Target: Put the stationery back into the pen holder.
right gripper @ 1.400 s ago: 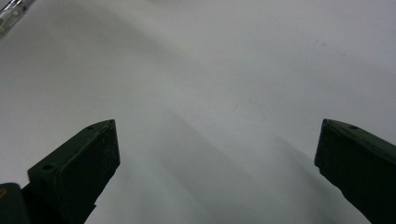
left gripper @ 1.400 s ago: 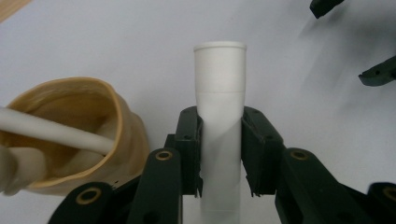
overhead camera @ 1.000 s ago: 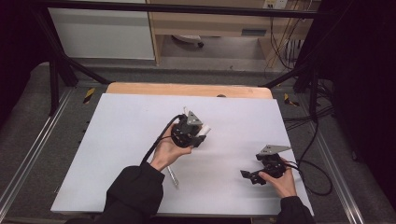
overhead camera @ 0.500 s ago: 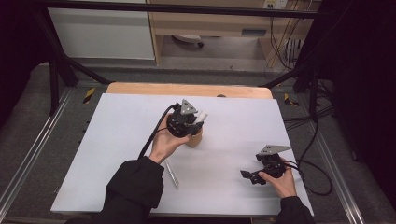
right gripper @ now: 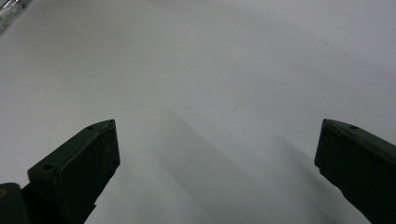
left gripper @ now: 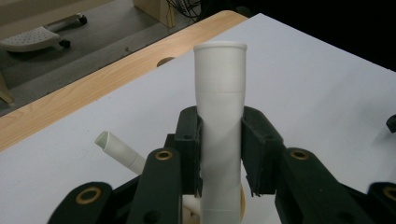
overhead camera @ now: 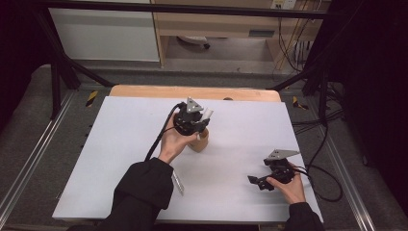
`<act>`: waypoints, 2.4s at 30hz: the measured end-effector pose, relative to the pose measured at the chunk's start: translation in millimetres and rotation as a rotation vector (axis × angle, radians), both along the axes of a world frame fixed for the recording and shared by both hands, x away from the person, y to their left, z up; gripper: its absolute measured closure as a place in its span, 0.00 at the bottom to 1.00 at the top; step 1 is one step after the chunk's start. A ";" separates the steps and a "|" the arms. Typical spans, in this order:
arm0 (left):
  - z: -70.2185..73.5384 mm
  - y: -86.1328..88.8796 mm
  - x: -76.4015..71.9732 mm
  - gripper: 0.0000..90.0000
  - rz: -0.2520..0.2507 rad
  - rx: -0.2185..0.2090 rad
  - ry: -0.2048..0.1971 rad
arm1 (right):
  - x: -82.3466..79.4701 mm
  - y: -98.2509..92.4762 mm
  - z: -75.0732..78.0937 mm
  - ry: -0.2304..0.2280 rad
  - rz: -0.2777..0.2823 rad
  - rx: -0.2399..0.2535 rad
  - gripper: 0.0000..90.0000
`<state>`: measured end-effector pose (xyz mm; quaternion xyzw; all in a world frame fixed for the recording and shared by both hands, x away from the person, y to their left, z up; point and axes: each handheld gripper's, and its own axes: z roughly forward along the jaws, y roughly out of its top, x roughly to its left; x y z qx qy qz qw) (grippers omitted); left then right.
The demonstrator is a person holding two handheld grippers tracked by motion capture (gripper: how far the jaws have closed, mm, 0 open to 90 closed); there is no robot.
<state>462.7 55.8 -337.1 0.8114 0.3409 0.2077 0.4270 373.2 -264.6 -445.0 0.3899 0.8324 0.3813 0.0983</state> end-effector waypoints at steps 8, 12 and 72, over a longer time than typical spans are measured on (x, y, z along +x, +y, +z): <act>-11.0 -4.8 10.0 0.77 0.001 -0.016 0.020 | 0.1 0.3 -0.5 -0.002 0.002 -0.001 0.01; -16.8 -6.5 13.1 0.77 0.006 -0.018 0.023 | 0.1 -0.2 0.0 -0.003 0.003 0.000 0.01; -27.4 59.5 -32.9 0.28 -0.027 0.079 0.122 | -0.2 1.3 -0.6 0.003 0.000 0.000 0.01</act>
